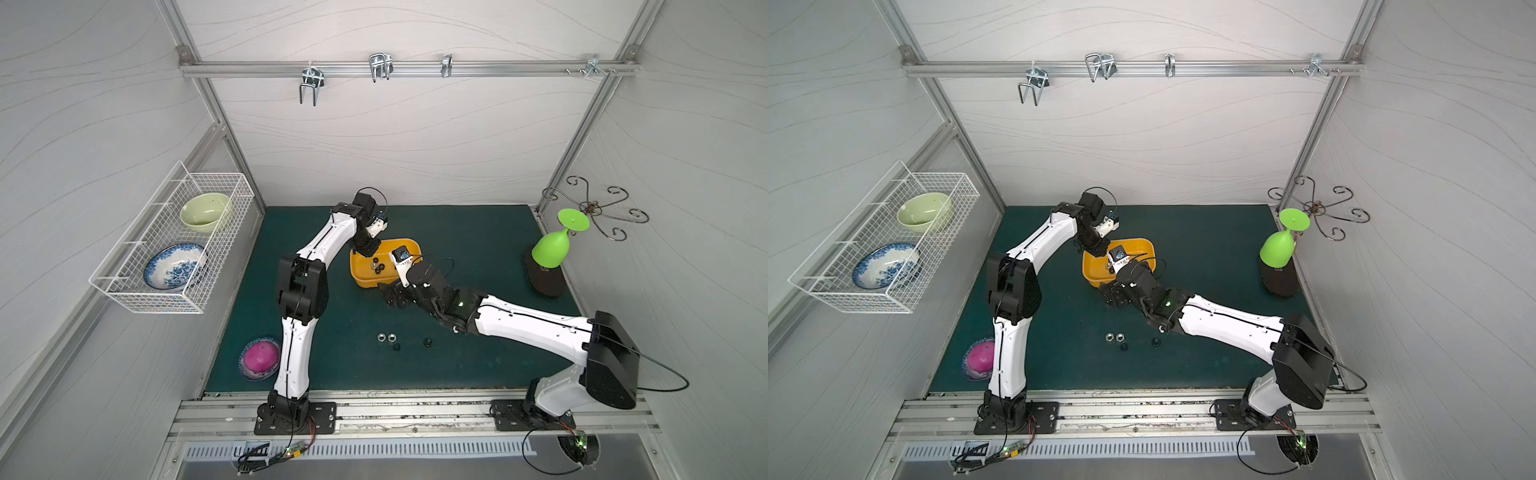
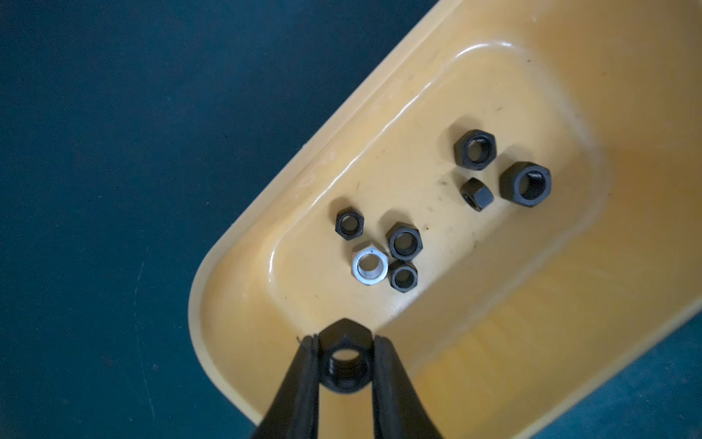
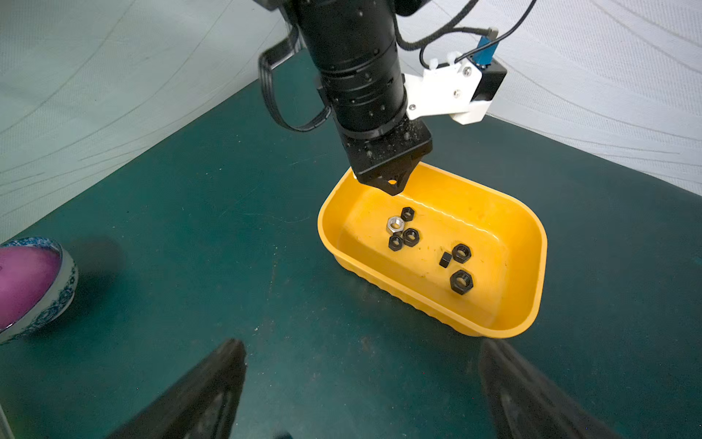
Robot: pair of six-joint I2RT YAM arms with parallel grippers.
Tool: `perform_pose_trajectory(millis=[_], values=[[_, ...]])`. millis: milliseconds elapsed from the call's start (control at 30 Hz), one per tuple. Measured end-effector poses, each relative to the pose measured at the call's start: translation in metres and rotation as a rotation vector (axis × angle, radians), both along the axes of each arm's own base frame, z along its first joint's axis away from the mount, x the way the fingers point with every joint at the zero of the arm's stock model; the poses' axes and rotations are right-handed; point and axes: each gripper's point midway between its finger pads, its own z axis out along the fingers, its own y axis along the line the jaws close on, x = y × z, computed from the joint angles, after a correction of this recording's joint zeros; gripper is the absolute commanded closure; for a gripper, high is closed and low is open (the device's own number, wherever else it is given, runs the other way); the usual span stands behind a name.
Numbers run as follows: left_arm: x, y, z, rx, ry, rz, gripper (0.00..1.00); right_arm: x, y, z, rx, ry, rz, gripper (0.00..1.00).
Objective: Put the nuts on the desktop into the storage box
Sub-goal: Place the nut in the storage box.
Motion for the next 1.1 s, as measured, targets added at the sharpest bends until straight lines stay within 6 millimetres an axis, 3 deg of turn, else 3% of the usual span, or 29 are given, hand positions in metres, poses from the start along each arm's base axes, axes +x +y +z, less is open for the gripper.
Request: perform_pose_trajectory(millis=[400,600,1100], values=[[0.018,0.009,-0.015,0.041,-0.055,0.031,0.87,0.003,-0.004,-0.004,-0.007,0.005,-0.009,0.01],[0.016,0.014,-0.031,0.067,-0.052,0.033,0.87,0.003,-0.005,-0.006,-0.011,0.007,-0.01,0.01],[0.021,0.013,-0.041,0.061,-0.055,0.032,0.86,0.004,0.0,-0.02,0.017,0.113,0.006,0.01]])
